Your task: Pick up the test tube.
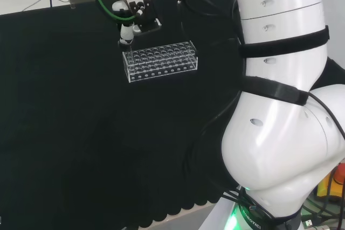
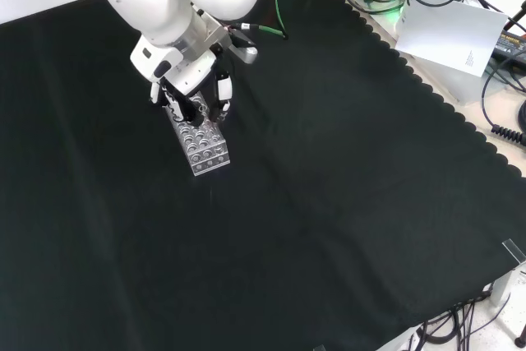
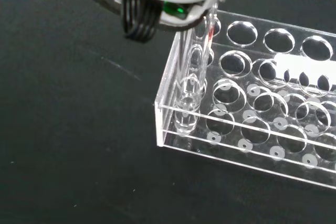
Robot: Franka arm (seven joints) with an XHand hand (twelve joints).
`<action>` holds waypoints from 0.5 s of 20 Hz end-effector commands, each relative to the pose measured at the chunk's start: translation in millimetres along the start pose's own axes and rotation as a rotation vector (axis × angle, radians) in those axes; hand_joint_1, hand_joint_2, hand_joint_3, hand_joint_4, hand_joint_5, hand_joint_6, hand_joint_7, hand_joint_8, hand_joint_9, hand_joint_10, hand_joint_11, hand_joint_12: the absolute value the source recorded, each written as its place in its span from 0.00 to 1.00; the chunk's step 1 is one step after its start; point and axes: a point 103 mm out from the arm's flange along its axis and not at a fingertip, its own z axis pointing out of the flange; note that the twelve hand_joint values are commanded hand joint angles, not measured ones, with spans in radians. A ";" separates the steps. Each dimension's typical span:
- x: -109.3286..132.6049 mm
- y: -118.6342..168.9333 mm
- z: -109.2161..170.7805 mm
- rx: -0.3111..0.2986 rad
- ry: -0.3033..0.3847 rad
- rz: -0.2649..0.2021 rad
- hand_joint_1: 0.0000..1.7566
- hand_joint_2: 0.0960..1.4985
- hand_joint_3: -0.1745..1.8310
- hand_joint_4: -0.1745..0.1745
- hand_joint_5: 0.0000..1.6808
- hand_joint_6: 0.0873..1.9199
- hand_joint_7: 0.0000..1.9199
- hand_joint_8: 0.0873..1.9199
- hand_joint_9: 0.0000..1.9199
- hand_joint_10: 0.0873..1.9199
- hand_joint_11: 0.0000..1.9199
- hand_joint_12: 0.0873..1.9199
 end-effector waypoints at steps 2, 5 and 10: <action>-0.5 -25.9 -4.9 -0.042 0.080 -0.007 0.81 0.40 0.37 0.00 0.79 0.23 0.74 0.31 0.74 0.02 0.37 0.65; -0.5 -32.2 -7.4 -0.055 0.094 -0.009 0.81 0.40 0.37 0.00 0.79 0.23 0.74 0.31 0.74 0.02 0.37 0.65; -1.7 -36.5 -17.6 -0.074 0.096 -0.013 0.81 0.40 0.38 0.00 0.79 0.22 0.74 0.31 0.74 0.02 0.37 0.65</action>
